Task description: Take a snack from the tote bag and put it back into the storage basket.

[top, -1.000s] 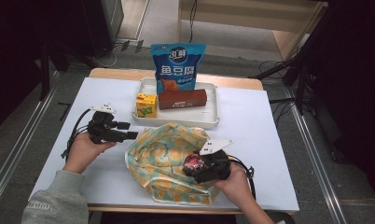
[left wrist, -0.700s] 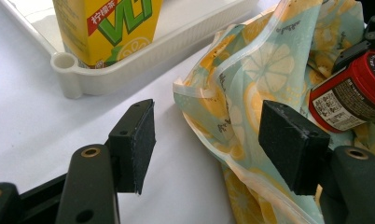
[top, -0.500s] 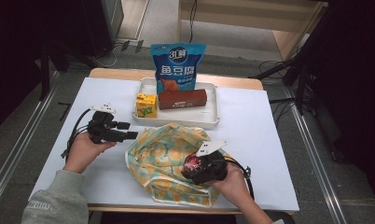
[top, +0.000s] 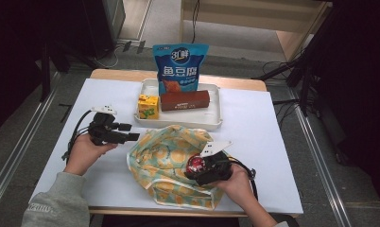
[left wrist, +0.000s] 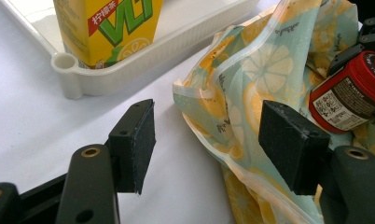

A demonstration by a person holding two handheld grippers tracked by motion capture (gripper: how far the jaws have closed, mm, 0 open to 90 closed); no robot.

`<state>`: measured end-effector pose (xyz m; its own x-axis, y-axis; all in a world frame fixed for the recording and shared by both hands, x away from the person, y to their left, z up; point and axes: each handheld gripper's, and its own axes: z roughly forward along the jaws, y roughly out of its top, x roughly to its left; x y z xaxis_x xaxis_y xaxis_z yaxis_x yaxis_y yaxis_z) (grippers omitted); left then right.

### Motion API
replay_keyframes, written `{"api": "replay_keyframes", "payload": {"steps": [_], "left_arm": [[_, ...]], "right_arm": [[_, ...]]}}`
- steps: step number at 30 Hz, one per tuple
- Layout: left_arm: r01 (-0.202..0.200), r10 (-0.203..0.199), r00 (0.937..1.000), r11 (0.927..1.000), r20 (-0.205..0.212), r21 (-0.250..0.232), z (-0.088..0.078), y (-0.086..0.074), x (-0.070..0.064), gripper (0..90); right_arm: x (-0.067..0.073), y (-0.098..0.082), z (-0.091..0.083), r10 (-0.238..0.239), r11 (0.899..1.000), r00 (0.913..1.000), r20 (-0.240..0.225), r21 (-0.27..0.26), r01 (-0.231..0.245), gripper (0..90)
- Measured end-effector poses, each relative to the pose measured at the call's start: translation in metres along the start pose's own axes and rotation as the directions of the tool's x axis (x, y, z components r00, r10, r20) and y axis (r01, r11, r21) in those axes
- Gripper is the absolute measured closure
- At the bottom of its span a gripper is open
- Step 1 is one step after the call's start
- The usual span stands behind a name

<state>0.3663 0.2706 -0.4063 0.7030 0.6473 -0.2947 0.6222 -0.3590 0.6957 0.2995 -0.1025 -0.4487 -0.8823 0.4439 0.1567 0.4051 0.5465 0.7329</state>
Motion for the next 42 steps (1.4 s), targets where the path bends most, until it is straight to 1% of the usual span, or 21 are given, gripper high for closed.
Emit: {"api": "replay_keyframes", "payload": {"steps": [5, 8, 14, 20, 23, 25, 28, 30, 33, 40, 42], "left_arm": [[0.001, -0.001, 1.0, 1.0, 0.002, -0.001, 0.0, 0.0, 0.0, 36.7], [0.0, 0.0, 1.0, 1.0, 0.002, 0.0, 0.0, 0.0, 0.0, 36.7], [0.001, -0.001, 1.0, 1.0, 0.004, -0.004, 0.0, 0.0, 0.001, 36.7], [0.004, -0.004, 1.0, 1.0, 0.003, -0.003, 0.0, 0.0, 0.001, 36.7], [0.003, -0.003, 1.0, 1.0, 0.003, -0.005, 0.0, 0.001, 0.001, 36.7], [0.005, -0.004, 0.9999, 0.9999, 0.011, -0.011, -0.001, 0.001, 0.001, 36.7], [0.003, -0.003, 0.9999, 0.9999, 0.016, -0.015, 0.0, 0.002, 0.001, 36.7], [0.003, -0.003, 0.9999, 1.0, 0.012, -0.009, 0.001, 0.002, 0.001, 36.7], [0.004, -0.004, 0.9999, 1.0, 0.016, -0.008, 0.001, 0.002, 0.001, 36.7], [0.007, -0.007, 0.9998, 1.0, 0.017, -0.006, 0.002, 0.002, 0.001, 36.7], [0.006, -0.006, 0.9999, 1.0, 0.015, -0.005, 0.002, 0.002, 0.001, 36.7]], "right_arm": [[-0.001, 0.001, -0.001, 0.015, 1.0, 0.9998, -0.01, 0.007, -0.015, 25.4], [-0.003, 0.002, -0.001, 0.013, 1.0, 0.9999, -0.011, 0.007, -0.013, 25.4], [-0.007, 0.005, -0.005, 0.019, 1.0, 0.9998, -0.011, -0.008, -0.019, 25.5], [-0.012, 0.009, -0.009, 0.023, 0.999, 0.9997, 0.001, -0.026, -0.023, 25.5], [-0.015, 0.011, -0.01, 0.017, 1.0, 0.9999, -0.001, -0.021, -0.017, 25.5], [-0.018, 0.013, -0.009, 0.011, 1.0, 0.9999, 0.0, -0.022, -0.011, 25.5], [-0.022, 0.016, -0.008, 0.017, 1.0, 0.9999, 0.0, -0.026, -0.017, 25.5], [-0.024, 0.019, -0.008, 0.017, 1.0, 0.9999, 0.001, -0.025, -0.016, 25.6], [-0.025, 0.022, -0.008, 0.013, 0.999, 0.9999, 0.006, -0.032, -0.013, 25.6], [-0.026, 0.03, -0.011, 0.009, 0.999, 0.9999, -0.008, -0.042, -0.009, 25.6], [-0.026, 0.033, -0.011, -0.002, 0.999, 1.0, -0.008, -0.042, 0.002, 25.6]]}}
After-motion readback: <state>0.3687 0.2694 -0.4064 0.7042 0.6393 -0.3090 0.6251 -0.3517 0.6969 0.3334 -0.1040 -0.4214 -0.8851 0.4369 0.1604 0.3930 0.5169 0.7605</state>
